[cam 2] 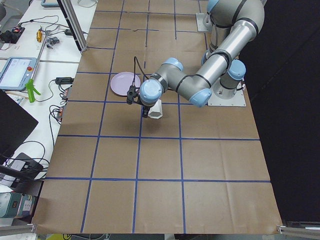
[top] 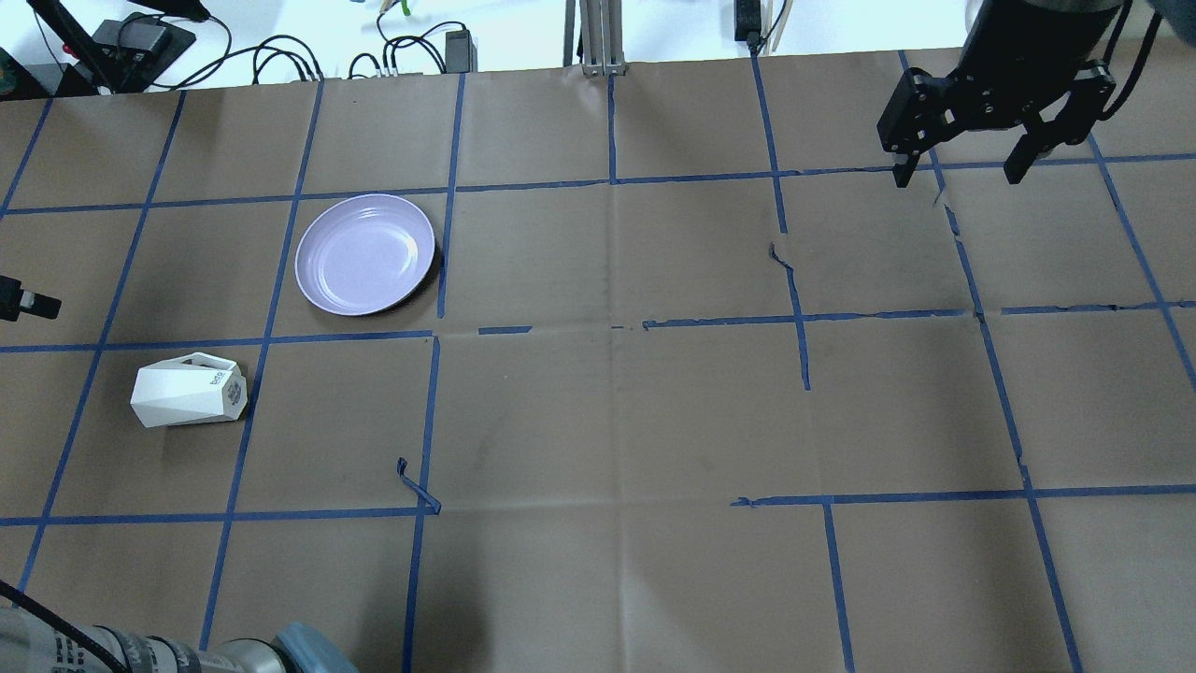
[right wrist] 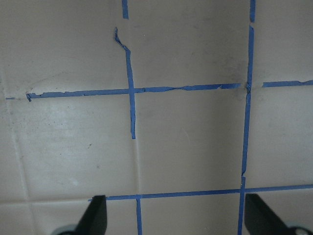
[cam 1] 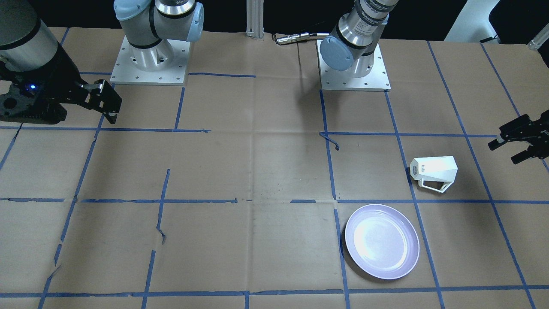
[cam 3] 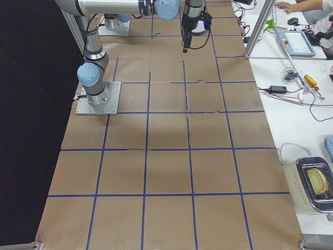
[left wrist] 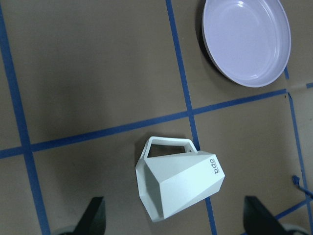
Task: Flip cup and place on plate
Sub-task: 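Lower the left gripper onto the lying white mug and close it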
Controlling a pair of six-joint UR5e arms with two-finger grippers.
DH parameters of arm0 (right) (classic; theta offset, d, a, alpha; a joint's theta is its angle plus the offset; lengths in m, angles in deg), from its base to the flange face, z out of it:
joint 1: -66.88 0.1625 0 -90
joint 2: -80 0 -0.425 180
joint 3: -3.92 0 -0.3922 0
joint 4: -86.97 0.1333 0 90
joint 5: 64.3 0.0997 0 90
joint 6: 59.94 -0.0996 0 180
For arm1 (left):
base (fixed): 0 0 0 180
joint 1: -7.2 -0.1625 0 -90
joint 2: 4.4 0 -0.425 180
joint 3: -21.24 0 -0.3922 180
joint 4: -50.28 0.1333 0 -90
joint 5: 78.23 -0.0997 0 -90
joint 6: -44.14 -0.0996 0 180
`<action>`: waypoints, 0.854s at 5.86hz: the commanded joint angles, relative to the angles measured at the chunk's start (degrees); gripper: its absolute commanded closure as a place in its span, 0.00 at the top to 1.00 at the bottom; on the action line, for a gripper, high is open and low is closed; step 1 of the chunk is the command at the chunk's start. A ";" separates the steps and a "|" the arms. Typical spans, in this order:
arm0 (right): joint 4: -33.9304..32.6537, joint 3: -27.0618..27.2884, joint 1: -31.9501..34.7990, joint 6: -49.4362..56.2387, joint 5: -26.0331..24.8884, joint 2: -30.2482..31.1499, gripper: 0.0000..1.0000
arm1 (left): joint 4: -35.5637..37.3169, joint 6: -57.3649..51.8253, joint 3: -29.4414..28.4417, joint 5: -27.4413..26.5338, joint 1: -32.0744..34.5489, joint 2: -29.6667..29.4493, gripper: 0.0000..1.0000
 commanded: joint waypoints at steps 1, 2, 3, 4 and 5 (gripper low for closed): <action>0.00 0.00 0.00 0.00 0.00 -0.01 1.00 | -3.12 -4.68 3.43 3.21 -2.11 -5.23 0.99; 0.00 0.00 0.00 0.00 0.00 -0.01 1.00 | -3.39 -5.31 6.42 6.35 -2.11 -6.72 0.99; 0.00 0.00 0.00 0.00 0.00 -0.01 1.00 | -3.92 -5.40 8.19 7.95 -2.03 -7.70 0.98; 0.00 0.00 0.00 0.00 0.00 -0.01 1.00 | -4.53 -5.40 8.64 8.31 -1.76 -7.97 0.75; 0.00 0.00 0.00 0.00 0.00 -0.01 1.00 | -4.62 -5.40 8.64 8.40 -1.33 -7.97 0.35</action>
